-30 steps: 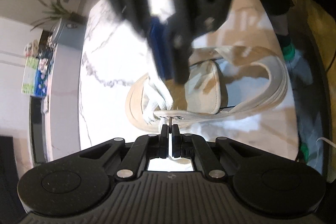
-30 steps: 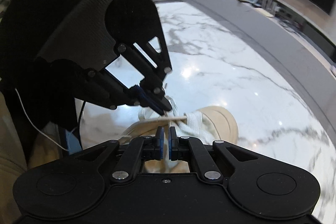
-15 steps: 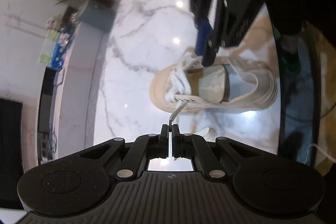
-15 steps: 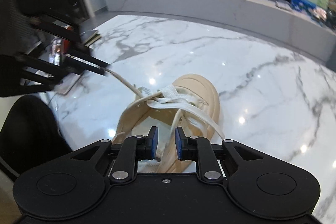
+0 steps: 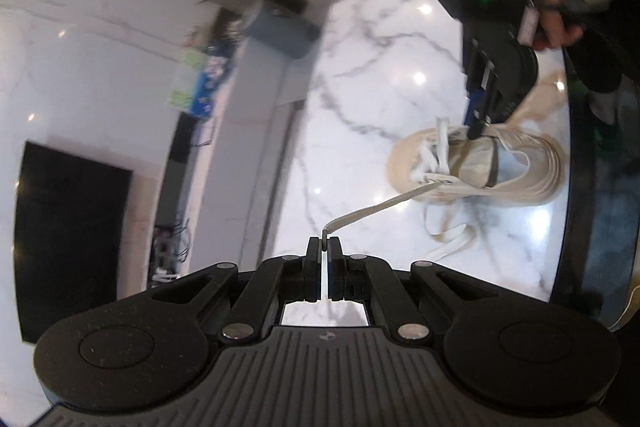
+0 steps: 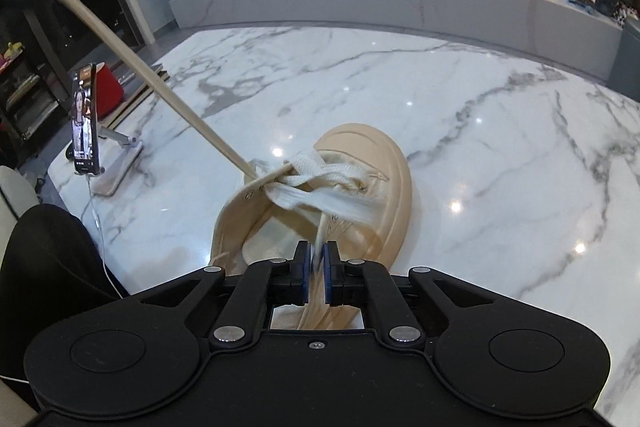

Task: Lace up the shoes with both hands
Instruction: 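Pull the lace through the eyelet and away from the sneaker with the left gripper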

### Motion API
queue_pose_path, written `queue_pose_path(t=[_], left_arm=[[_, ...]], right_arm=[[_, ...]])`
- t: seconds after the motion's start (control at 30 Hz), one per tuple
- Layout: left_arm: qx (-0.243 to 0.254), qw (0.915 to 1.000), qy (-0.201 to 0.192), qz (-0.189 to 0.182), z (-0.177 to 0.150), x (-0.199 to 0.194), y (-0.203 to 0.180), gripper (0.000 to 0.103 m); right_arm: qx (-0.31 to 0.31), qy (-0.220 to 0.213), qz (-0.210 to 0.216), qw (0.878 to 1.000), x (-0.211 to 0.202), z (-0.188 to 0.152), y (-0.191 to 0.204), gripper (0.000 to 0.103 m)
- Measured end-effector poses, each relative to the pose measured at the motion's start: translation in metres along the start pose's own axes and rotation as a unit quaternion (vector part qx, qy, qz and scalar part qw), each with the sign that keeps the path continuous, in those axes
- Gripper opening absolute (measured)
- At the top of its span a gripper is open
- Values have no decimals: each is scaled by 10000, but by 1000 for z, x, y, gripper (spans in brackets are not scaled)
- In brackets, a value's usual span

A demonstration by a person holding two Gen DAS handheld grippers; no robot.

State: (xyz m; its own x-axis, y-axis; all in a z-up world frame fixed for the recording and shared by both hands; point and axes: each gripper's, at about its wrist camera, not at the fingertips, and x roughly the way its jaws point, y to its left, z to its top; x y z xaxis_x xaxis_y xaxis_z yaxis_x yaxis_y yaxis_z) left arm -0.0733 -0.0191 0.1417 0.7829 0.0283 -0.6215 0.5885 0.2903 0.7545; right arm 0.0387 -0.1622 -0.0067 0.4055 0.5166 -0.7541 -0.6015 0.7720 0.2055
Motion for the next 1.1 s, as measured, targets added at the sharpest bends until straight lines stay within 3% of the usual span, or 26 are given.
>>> queue_pose_path(t=[0.43, 0.63, 0.8, 1.1], left_arm=[[-200, 9987, 30, 471, -3, -41, 0, 2], [-175, 9985, -51, 525, 8, -52, -2, 2], [-116, 9964, -43, 833, 20, -53, 2, 0], [-72, 9984, -6, 560, 26, -45, -2, 0]], right_arm=[[171, -199, -210, 9994, -15, -4, 10, 7], [91, -229, -252, 9994, -16, -3, 15, 11], [99, -226, -291, 9993, -15, -2, 14, 11], [176, -231, -212, 9994, -10, -4, 8, 11]])
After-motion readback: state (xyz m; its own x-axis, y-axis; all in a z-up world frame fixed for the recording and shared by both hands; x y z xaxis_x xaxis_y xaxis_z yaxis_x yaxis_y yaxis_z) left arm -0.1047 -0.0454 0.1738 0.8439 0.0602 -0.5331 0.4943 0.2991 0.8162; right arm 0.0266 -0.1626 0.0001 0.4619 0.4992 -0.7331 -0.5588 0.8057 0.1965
